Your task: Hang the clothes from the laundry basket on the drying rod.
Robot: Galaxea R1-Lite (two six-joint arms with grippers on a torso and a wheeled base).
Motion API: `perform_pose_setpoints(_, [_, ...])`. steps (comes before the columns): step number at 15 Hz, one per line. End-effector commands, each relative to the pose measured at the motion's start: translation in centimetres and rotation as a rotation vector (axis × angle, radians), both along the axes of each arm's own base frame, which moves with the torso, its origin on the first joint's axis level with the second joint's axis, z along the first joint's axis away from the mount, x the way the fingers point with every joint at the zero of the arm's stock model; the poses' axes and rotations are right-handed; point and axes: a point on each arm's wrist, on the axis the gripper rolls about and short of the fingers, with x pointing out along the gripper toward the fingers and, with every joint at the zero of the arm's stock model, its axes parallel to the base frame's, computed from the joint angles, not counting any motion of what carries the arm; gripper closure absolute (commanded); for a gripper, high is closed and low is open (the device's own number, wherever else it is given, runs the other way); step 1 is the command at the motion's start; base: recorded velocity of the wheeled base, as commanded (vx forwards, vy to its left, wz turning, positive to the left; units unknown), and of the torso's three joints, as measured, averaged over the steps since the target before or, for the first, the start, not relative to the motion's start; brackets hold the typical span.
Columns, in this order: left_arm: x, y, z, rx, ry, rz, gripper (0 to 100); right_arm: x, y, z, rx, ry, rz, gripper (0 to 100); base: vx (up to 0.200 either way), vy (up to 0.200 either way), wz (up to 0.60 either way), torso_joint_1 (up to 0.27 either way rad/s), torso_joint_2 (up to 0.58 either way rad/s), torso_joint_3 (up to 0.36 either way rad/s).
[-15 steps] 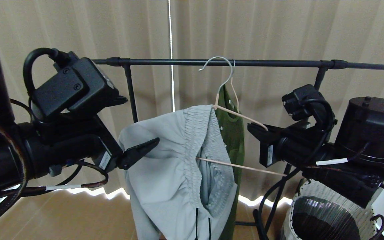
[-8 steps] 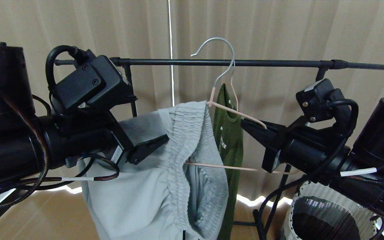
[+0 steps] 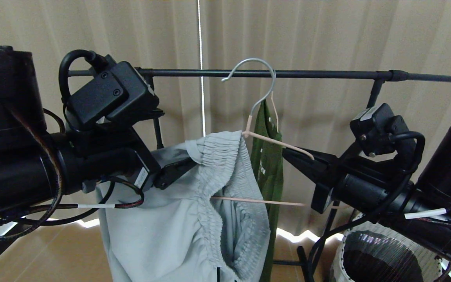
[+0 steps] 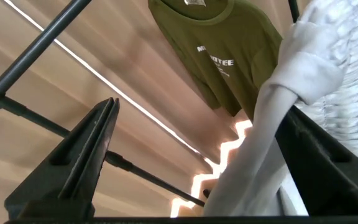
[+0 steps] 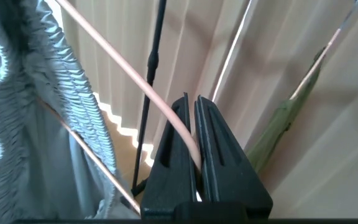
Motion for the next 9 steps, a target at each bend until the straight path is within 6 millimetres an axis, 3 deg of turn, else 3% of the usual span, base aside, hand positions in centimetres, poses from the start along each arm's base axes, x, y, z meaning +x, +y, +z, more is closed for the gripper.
perform_pose_setpoints(1, [0.03,-0.03,-0.19,0.004,0.006,0.0,100,-0.04,0.02,0.03,0.002,-0.001,0.013,100,0.0,0.0,0.0,0.0,0.0,0.0])
perform_pose_setpoints(9, [0.18,0.01,-0.65,-0.006,0.011,0.01,100,-0.01,0.08,0.39,0.028,-0.032,0.03,100,0.0,0.0,0.0,0.0,0.0,0.0])
